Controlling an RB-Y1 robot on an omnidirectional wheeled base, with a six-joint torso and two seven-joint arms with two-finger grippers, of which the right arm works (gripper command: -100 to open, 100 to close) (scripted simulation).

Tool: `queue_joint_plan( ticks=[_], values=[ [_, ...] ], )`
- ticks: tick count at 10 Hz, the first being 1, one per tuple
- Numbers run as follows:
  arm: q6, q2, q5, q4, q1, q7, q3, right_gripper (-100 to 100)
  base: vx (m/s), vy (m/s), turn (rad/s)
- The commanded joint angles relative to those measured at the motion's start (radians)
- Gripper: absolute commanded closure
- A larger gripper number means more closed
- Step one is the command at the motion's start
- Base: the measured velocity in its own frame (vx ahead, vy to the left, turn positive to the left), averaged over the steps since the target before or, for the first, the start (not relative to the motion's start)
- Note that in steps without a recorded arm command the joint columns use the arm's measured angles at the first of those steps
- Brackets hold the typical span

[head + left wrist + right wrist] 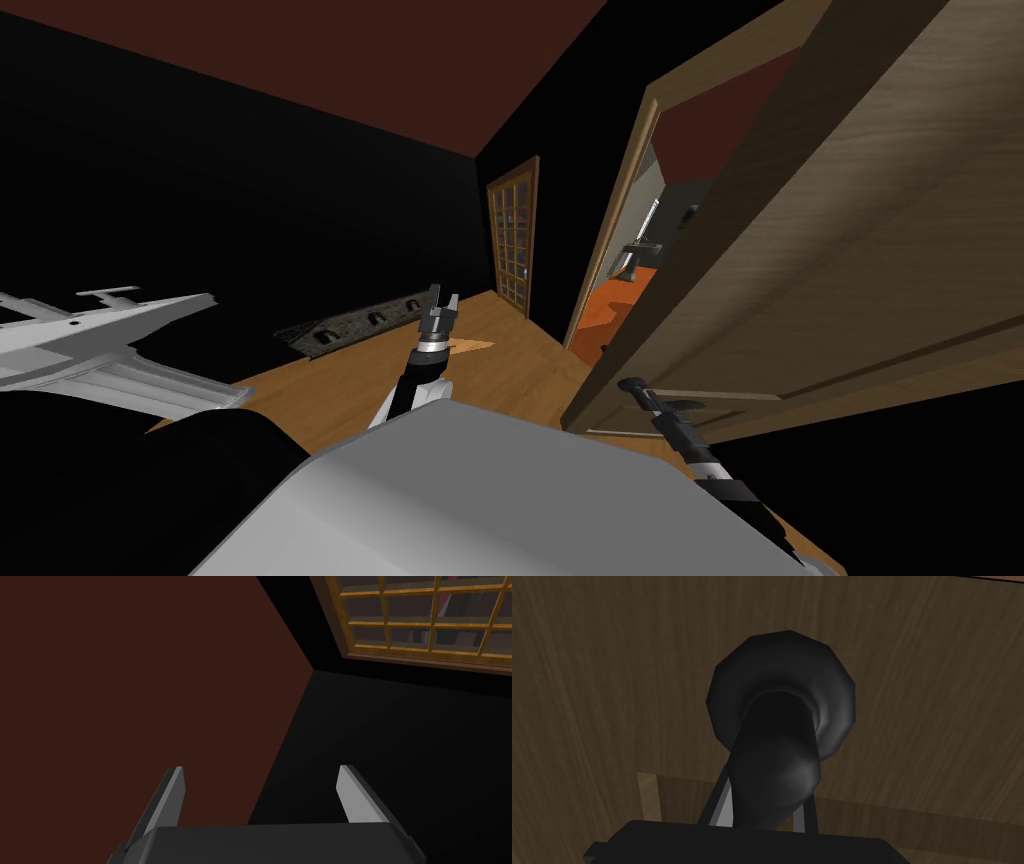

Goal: Pull the door open

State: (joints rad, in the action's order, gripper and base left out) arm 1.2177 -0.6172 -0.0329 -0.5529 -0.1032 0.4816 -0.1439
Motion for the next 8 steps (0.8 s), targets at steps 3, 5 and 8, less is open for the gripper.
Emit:
queue_joint_plan(
  ticks=[3,5,8],
  values=[
    [-0.059,0.009,-0.040,-0.025,0.033,-0.030,-0.037,100,-0.202,-0.083,0.129],
    [-0.094,0.014,-0.066,-0.035,0.056,-0.049,-0.058,100,-0.214,-0.110,0.133],
    [-0.147,0.023,-0.105,-0.051,0.091,-0.077,-0.091,100,-0.203,-0.088,0.136]
  ],
)
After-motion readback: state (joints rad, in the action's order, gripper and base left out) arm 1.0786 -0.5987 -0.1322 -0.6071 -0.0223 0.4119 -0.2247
